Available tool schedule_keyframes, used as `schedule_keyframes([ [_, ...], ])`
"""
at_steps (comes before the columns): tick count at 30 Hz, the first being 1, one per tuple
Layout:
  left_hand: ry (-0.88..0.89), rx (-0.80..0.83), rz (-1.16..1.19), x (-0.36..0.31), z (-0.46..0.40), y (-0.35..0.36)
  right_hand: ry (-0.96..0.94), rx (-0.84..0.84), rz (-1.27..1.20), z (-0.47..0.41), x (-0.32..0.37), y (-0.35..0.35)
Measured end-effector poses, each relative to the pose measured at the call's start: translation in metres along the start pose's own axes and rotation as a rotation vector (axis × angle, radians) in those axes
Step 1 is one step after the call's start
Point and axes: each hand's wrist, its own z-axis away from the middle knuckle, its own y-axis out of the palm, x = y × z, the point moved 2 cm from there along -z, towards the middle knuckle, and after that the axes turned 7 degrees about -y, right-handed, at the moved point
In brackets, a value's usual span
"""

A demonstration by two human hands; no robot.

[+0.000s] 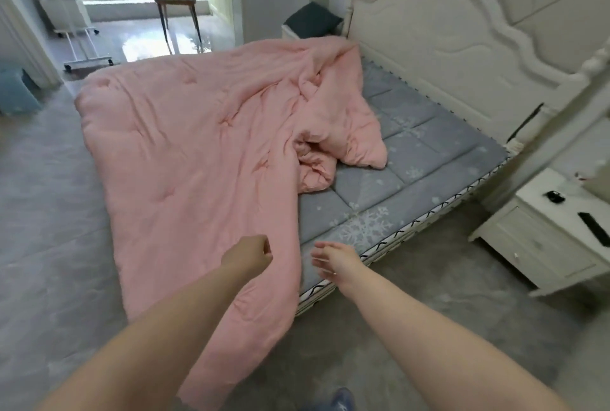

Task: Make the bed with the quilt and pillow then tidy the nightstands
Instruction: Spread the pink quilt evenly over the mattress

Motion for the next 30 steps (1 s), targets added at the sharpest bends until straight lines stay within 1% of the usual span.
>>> schedule_keyframes([
  [5,0.022,0.039,0.087,-0.092,-0.034,0.017,-0.079,-0.024,-0.02,-0.038,0.041,-0.086],
  [7,0.036,0.038,0.149,-0.139,-0.048,0.026,-0.101,-0.04,-0.035,-0.054,0.055,-0.128],
  [10,0.043,0.013,0.169,-0.179,-0.064,0.034,-0.122,-0.043,-0.037,-0.071,0.065,-0.16],
  [16,0.039,0.071,0.149,-0.232,-0.099,0.054,-0.099,-0.071,-0.08,-0.117,0.074,-0.203],
  [20,-0.023,0.147,0.219,-0.261,-0.137,0.06,-0.101,-0.08,-0.089,-0.152,0.087,-0.22],
  [25,0.051,0.181,0.24,-0.326,-0.213,0.052,-0.123,-0.152,-0.058,-0.214,0.13,-0.254],
  [28,0.04,0.207,0.295,-0.365,-0.257,0.043,-0.126,-0.214,-0.052,-0.242,0.164,-0.28],
  [30,0.044,0.222,0.284,-0.389,-0.282,0.041,-0.163,-0.223,-0.064,-0.259,0.186,-0.298],
])
